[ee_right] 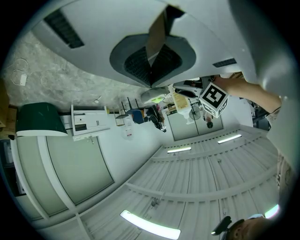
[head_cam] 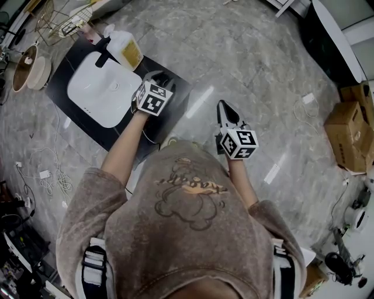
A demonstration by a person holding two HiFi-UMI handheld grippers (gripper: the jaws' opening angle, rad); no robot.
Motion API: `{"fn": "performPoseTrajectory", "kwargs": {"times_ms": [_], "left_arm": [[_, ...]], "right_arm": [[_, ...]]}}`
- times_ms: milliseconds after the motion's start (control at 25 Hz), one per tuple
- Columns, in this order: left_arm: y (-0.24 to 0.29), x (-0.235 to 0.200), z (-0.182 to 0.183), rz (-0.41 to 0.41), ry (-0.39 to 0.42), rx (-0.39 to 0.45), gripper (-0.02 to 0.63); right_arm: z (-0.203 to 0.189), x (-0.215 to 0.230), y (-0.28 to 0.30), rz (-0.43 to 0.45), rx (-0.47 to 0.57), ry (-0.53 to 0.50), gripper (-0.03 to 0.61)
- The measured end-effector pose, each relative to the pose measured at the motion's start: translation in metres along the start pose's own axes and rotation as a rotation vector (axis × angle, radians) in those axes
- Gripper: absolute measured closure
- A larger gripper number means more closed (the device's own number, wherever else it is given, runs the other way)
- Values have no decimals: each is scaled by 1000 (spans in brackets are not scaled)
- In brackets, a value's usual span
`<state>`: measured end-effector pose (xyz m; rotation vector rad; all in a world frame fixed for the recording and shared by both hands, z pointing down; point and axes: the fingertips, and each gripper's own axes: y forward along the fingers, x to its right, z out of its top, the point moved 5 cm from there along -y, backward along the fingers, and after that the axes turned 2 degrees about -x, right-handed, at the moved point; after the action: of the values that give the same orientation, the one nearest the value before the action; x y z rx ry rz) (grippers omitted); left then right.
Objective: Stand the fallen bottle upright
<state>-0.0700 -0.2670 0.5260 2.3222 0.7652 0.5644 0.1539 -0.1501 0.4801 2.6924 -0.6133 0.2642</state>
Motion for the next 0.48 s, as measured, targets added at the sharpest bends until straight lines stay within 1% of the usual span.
{"fn": "performPoseTrajectory", "kwargs": {"times_ms": [280, 480], "left_arm": [[-21, -3, -4, 63, 7, 161, 445], [-27, -1, -16, 75, 12, 227, 445]], "right_arm": [[-1, -9, 7, 38, -14, -12, 580], [-2, -17, 10, 57, -32, -20, 581]]}}
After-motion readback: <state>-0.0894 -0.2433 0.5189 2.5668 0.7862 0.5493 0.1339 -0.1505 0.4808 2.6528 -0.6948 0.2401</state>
